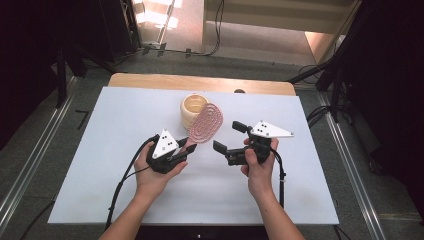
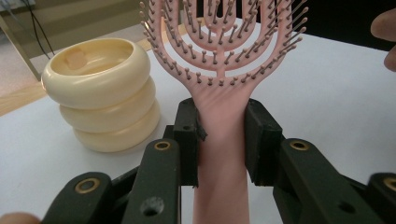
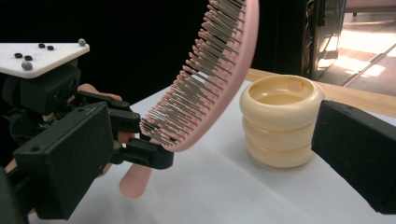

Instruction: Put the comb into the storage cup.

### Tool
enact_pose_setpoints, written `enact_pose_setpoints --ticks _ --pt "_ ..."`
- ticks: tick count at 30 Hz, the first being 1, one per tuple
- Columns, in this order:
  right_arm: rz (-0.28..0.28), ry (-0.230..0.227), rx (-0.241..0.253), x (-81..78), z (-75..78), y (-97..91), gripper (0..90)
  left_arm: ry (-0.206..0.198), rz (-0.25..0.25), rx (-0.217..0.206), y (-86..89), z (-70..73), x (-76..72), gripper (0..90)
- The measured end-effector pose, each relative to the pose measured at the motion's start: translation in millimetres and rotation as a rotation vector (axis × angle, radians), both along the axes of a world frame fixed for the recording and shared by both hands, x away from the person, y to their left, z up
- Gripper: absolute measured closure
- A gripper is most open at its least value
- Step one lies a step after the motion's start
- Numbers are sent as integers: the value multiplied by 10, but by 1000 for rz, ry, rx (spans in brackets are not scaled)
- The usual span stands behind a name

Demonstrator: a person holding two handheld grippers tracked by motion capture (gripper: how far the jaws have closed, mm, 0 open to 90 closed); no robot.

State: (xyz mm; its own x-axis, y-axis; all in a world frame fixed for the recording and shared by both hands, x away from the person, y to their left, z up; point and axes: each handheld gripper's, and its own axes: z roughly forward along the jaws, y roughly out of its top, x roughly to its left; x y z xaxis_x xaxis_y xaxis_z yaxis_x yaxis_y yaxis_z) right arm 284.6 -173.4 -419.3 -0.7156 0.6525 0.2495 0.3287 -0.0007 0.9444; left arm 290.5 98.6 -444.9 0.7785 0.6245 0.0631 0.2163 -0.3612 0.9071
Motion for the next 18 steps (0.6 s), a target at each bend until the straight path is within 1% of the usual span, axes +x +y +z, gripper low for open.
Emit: enact_pose_setpoints --ticks 3,8,14,18 --pt "6 1 6 7 4 29 0 1 -5 -8 -18 -4 0 709" --pt "21 10 31 24 4 96 0 -9 -4 -15 -75 -20 -22 709" --pt "14 46 78 48 -6 123 0 -17 -7 -18 -126 -43 -46 709" --pt "0 66 95 59 -9 155 9 -25 -2 -19 -152 -62 -63 709"
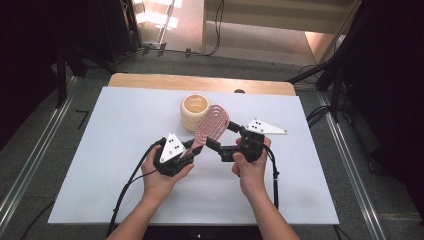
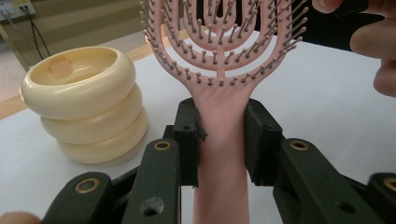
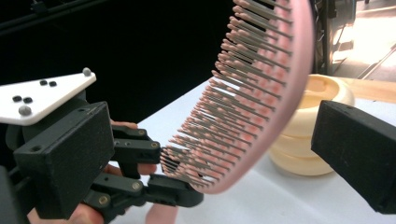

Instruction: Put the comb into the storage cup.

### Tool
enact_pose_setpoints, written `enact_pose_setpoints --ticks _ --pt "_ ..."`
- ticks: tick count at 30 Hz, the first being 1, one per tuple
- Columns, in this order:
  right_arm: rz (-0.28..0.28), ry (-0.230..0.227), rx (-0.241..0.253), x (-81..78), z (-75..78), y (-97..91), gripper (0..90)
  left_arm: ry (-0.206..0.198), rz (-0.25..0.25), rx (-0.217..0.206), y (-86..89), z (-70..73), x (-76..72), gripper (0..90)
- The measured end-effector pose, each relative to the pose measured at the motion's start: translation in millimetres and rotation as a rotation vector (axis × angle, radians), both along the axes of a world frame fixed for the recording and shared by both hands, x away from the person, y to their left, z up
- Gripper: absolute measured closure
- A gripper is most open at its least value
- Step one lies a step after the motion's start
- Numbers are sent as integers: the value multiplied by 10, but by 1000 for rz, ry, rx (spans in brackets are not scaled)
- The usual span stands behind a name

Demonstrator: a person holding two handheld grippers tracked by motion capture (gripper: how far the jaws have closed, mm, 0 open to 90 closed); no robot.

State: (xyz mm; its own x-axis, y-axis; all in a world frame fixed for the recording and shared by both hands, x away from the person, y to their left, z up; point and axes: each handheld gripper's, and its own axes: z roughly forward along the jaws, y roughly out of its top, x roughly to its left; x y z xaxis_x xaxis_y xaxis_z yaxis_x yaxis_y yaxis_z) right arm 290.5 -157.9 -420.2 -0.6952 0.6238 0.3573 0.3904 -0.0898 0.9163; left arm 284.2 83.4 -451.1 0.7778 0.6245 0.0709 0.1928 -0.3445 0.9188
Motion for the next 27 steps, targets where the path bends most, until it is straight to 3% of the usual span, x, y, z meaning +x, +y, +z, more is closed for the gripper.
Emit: enact_pose_setpoints --ticks 6,14,16,27 --pt "-49 28 3 5 8 45 93 -9 -1 -5 -28 -18 -20 709" --pt "-111 107 36 37 8 98 183 -24 1 0 -59 -28 -45 708" --pt "-140 136 44 50 11 105 249 -32 -3 0 -61 -31 -55 709" --pt "-124 176 111 76 -18 100 343 -43 2 5 -80 -59 -74 708"
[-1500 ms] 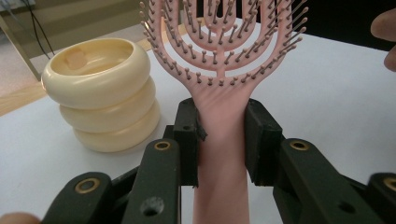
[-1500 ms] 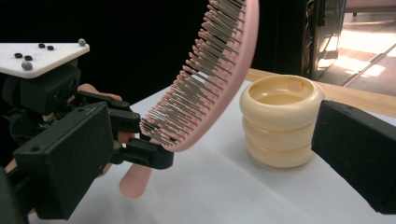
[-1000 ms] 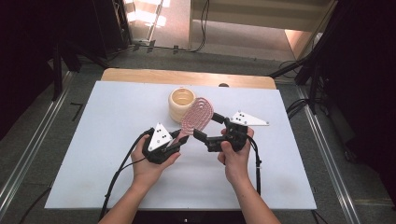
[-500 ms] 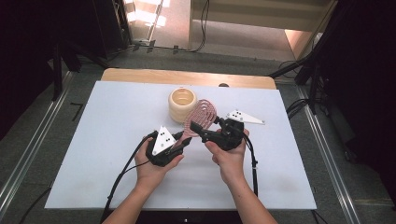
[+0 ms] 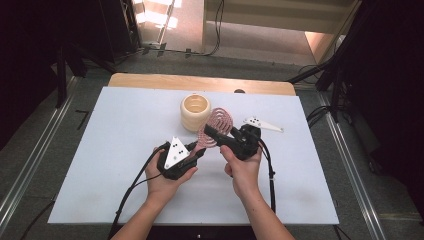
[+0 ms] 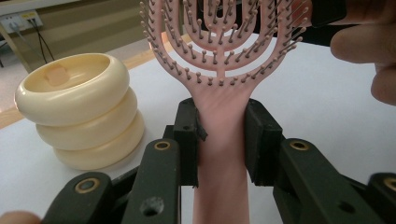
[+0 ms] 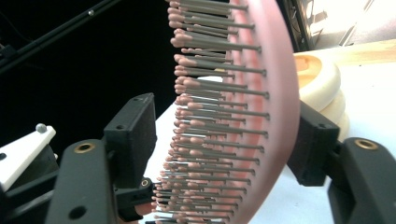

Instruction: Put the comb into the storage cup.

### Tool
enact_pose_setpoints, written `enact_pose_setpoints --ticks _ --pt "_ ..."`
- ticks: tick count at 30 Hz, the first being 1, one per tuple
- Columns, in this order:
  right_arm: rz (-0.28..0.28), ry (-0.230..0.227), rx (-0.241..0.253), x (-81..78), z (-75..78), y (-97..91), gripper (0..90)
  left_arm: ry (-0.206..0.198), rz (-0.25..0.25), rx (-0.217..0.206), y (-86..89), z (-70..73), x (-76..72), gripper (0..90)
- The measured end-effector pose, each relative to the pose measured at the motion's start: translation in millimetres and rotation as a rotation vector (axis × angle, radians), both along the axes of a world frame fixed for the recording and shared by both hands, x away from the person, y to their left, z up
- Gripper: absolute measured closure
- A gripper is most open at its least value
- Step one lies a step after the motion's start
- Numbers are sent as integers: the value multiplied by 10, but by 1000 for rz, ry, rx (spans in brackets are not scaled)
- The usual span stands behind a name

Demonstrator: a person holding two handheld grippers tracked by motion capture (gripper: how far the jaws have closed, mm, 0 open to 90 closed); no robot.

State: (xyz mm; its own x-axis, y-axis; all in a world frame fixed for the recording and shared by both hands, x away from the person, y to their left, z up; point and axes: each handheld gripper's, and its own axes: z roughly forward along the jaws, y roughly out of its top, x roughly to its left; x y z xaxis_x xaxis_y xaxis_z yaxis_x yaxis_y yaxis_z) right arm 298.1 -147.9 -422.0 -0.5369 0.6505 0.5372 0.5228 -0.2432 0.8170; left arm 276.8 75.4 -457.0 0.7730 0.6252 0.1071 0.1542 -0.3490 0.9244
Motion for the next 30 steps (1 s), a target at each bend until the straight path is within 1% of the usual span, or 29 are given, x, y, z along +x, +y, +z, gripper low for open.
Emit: enact_pose_setpoints --ticks 1,2,5,8,11,12,13,14,15,17,18,20,22,25,27,30 --pt "0 3 7 4 -6 -3 354 1 -2 2 -3 -3 0 708" --pt "-5 17 22 11 -14 -7 379 -1 -3 4 -8 -7 0 708" --pt "-3 32 44 29 -34 -17 388 -5 -6 11 -22 -18 -6 708" --pt "-1 38 50 33 -43 -17 416 -7 -1 14 -27 -22 -7 708" --pt "1 44 55 34 -49 -15 443 -1 -1 12 -29 -27 -3 708" --pt "-3 50 60 38 -60 -19 507 -3 1 11 -31 -31 -4 708" --pt "-2 49 65 39 -67 -22 537 -1 2 11 -34 -34 -5 708" --pt "4 43 68 40 -72 -24 578 -1 3 22 -40 -43 -1 708" --pt "5 45 70 34 -71 -21 587 0 5 19 -44 -53 0 707" --pt "7 44 66 36 -74 -19 600 18 8 14 -35 -62 15 706" --pt "11 49 71 41 -80 -24 612 27 5 4 -26 -65 23 706" --pt "23 55 83 59 -92 -33 614 42 0 -3 -26 -72 33 704" --pt "30 51 72 57 -91 -30 615 62 -13 -15 -19 -70 41 691" --pt "29 34 51 40 -81 -22 615 68 -37 -47 -1 -51 31 586" --pt "39 19 54 37 -82 -25 616 63 -39 -60 3 -39 21 511" --pt "38 7 52 30 -72 -32 615 75 -55 -64 24 -27 23 426"
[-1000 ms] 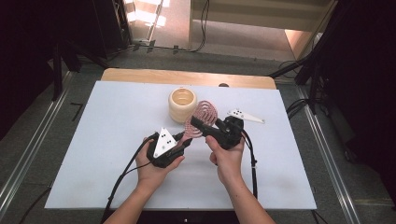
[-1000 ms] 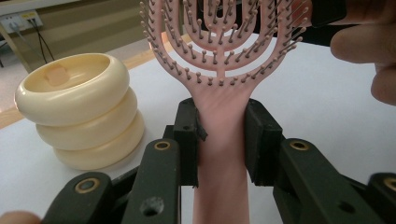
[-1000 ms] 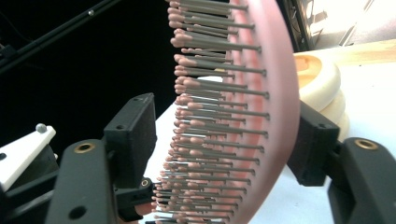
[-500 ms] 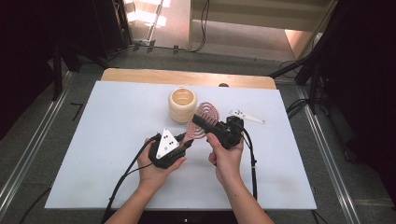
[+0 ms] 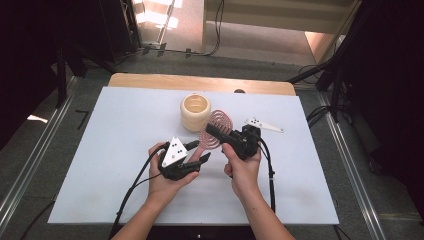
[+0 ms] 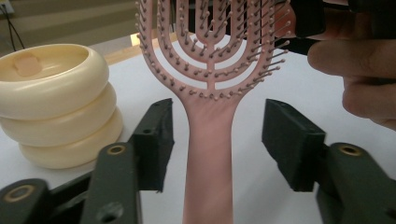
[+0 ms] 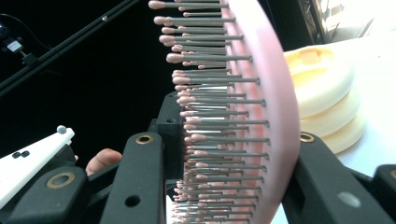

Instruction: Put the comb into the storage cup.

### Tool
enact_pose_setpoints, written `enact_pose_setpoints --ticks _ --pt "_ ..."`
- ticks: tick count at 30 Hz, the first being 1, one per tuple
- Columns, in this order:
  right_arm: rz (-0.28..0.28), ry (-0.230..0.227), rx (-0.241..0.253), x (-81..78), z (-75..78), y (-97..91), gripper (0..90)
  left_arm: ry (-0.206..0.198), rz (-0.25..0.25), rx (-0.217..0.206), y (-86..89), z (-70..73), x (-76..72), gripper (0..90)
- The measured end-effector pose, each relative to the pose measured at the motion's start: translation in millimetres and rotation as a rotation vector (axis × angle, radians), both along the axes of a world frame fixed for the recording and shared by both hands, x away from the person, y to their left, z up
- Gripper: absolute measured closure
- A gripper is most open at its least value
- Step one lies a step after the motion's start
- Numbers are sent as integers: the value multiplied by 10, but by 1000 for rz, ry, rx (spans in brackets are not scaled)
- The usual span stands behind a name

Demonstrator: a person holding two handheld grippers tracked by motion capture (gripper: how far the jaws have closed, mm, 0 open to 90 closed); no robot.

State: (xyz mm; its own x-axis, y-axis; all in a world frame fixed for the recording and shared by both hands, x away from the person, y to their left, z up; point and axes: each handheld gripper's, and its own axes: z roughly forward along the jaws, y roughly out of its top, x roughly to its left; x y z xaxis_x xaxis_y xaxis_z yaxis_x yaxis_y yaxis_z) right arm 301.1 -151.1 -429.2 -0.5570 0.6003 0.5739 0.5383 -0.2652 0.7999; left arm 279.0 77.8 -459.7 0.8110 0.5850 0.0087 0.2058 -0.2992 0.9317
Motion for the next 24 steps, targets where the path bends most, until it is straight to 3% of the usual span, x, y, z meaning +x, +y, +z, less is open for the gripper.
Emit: enact_pose_setpoints --ticks 5,11,24 --pt "2 -28 -6 -15 21 -8 616 13 11 -27 61 15 4 258" --pt "-2 -52 -17 -30 47 -19 616 51 -18 -40 107 9 16 0" --pt "2 -87 -33 -29 111 -36 616 63 41 -46 303 15 37 0"
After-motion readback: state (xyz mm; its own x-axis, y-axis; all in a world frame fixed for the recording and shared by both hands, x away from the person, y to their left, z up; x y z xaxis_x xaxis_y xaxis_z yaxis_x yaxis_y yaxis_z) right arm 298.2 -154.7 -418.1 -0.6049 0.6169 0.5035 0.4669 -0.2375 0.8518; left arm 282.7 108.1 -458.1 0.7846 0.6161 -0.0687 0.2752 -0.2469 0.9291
